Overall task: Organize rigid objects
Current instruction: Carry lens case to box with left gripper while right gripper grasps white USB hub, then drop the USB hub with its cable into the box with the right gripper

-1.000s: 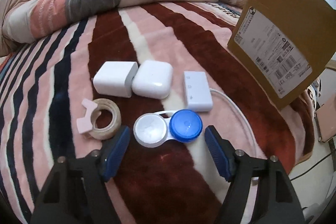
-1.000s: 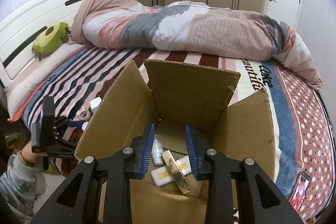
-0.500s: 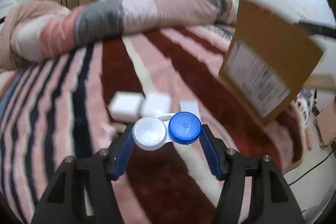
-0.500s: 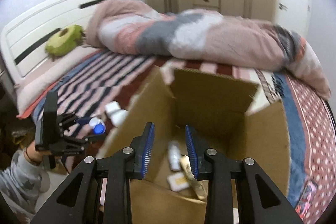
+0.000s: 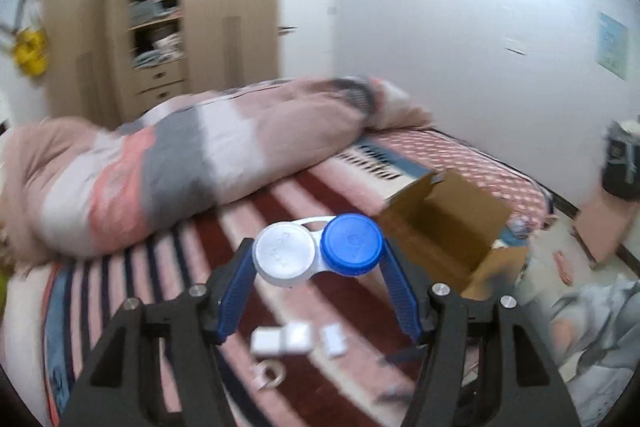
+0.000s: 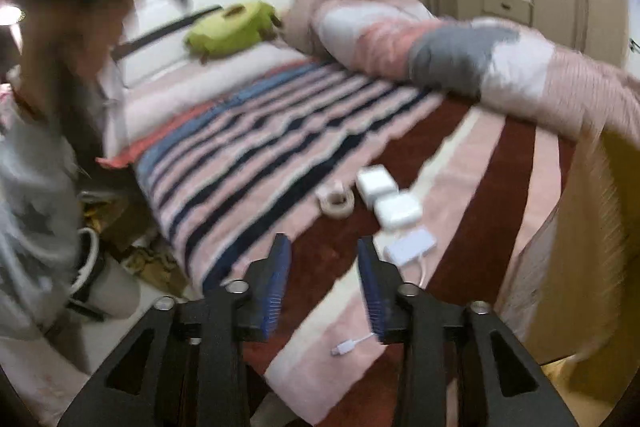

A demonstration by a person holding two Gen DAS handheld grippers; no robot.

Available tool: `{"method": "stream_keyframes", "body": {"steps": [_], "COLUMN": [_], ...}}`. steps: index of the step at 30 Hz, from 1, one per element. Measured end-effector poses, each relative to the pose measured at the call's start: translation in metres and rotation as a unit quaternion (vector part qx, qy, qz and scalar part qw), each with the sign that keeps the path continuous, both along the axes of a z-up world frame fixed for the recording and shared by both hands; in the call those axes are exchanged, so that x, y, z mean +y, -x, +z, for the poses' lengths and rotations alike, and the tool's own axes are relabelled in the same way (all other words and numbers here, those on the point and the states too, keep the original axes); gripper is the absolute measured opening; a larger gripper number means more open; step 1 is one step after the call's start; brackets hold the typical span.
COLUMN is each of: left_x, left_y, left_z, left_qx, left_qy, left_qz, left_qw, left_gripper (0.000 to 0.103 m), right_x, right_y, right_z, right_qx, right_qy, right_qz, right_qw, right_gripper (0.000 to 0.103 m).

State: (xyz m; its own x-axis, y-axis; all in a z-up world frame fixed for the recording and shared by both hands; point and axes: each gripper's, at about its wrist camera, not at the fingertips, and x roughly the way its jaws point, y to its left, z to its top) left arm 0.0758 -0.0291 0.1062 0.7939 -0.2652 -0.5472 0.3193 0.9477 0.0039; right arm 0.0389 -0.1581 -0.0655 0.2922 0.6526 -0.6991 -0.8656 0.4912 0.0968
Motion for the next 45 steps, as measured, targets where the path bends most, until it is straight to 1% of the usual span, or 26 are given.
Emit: {"method": "stream_keyframes", "body": {"steps": [1,2,3,4,5,6,8,10,11,12,15,16,17,18,19,20,22,26,28,30,33,36,39,42,45], "left_x": [-0.019,-0.034,-0.046,-0.065,-0.081,-0.091,-0.125,-0.153,-0.162,-0.174,-0.196,-0.199,-0.202,-0.202,-0.201,-0.200,-0.193,-0.156,-0.127,-0.095,-0.059,-0.016,0.013,0.031,0.045], "left_y": [-0.010,-0.017,-0.024,-0.038,-0.049,-0.058,-0.084,-0.103,-0.106,-0.116,-0.130,-0.132,-0.134,-0.134,-0.134,-0.133,-0.128,-0.107,-0.091,-0.073,-0.049,-0.020,0.003,0.017,0.023], "left_z": [0.005,0.007,0.008,0.008,0.006,0.004,-0.010,-0.027,-0.034,-0.044,-0.067,-0.073,-0.078,-0.080,-0.081,-0.080,-0.074,-0.055,-0.044,-0.036,-0.032,-0.036,-0.048,-0.065,-0.089], "left_qx": [-0.001,0.002,0.007,0.019,0.028,0.035,0.066,0.092,0.101,0.118,0.145,0.151,0.157,0.159,0.162,0.161,0.146,0.119,0.102,0.086,0.070,0.063,0.056,0.057,0.066], "left_qy": [-0.011,-0.014,-0.012,-0.007,-0.007,-0.009,-0.021,-0.036,-0.042,-0.052,-0.078,-0.083,-0.084,-0.080,-0.075,-0.072,-0.066,-0.037,-0.022,-0.020,-0.027,-0.017,-0.003,0.012,0.025], "left_qz": [-0.022,-0.042,-0.056,-0.081,-0.097,-0.105,-0.127,-0.141,-0.144,-0.148,-0.146,-0.143,-0.142,-0.142,-0.142,-0.141,-0.133,-0.115,-0.087,-0.060,-0.019,0.030,0.077,0.098,0.120], "left_qw": [0.9997,0.9990,0.9983,0.9965,0.9949,0.9939,0.9895,0.9851,0.9835,0.9806,0.9755,0.9746,0.9738,0.9738,0.9737,0.9742,0.9780,0.9855,0.9907,0.9943,0.9970,0.9974,0.9954,0.9934,0.9903], "left_gripper": [0.059,0.059,0.059,0.059,0.059,0.059,0.059,0.059,0.059,0.059,0.059,0.059,0.059,0.060,0.065,0.074,0.080,0.080,0.080,0.081,0.081,0.082,0.082,0.082,0.082], "right_x": [0.003,0.007,0.008,0.009,0.010,0.012,0.016,0.019,0.021,0.022,0.024,0.025,0.026,0.026,0.027,0.027,0.026,0.023,0.021,0.019,0.014,0.003,-0.015,-0.038,-0.069], "right_y": [-0.002,-0.005,-0.008,-0.011,-0.020,-0.027,-0.042,-0.052,-0.055,-0.057,-0.058,-0.059,-0.059,-0.058,-0.058,-0.059,-0.059,-0.051,-0.042,-0.033,-0.015,0.000,0.006,0.002,-0.016], "right_z": [-0.012,-0.029,-0.040,-0.051,-0.065,-0.073,-0.088,-0.096,-0.100,-0.102,-0.103,-0.103,-0.103,-0.102,-0.103,-0.102,-0.102,-0.096,-0.087,-0.076,-0.049,-0.014,0.027,0.062,0.092], "right_qx": [-0.003,-0.010,-0.017,-0.022,-0.029,-0.031,-0.034,-0.040,-0.042,-0.041,-0.046,-0.048,-0.048,-0.050,-0.053,-0.054,-0.057,-0.064,-0.060,-0.056,-0.050,-0.050,-0.047,-0.059,-0.083], "right_qy": [0.008,0.019,0.028,0.036,0.044,0.050,0.060,0.060,0.063,0.063,0.059,0.059,0.059,0.059,0.059,0.059,0.057,0.047,0.036,0.025,0.001,-0.025,-0.053,-0.060,-0.053], "right_qz": [-0.016,-0.040,-0.058,-0.075,-0.097,-0.108,-0.124,-0.130,-0.130,-0.128,-0.123,-0.120,-0.118,-0.117,-0.117,-0.115,-0.114,-0.102,-0.085,-0.071,-0.039,-0.016,-0.008,-0.023,-0.069], "right_qw": [1.000,0.999,0.998,0.996,0.994,0.992,0.990,0.989,0.989,0.989,0.990,0.990,0.990,0.990,0.990,0.990,0.990,0.992,0.994,0.996,0.998,0.998,0.997,0.996,0.993], "right_gripper": [0.046,0.046,0.047,0.047,0.048,0.051,0.053,0.055,0.055,0.056,0.055,0.055,0.049,0.038,0.033,0.028,0.027,0.026,0.026,0.026,0.026,0.026,0.026,0.026,0.026]}}
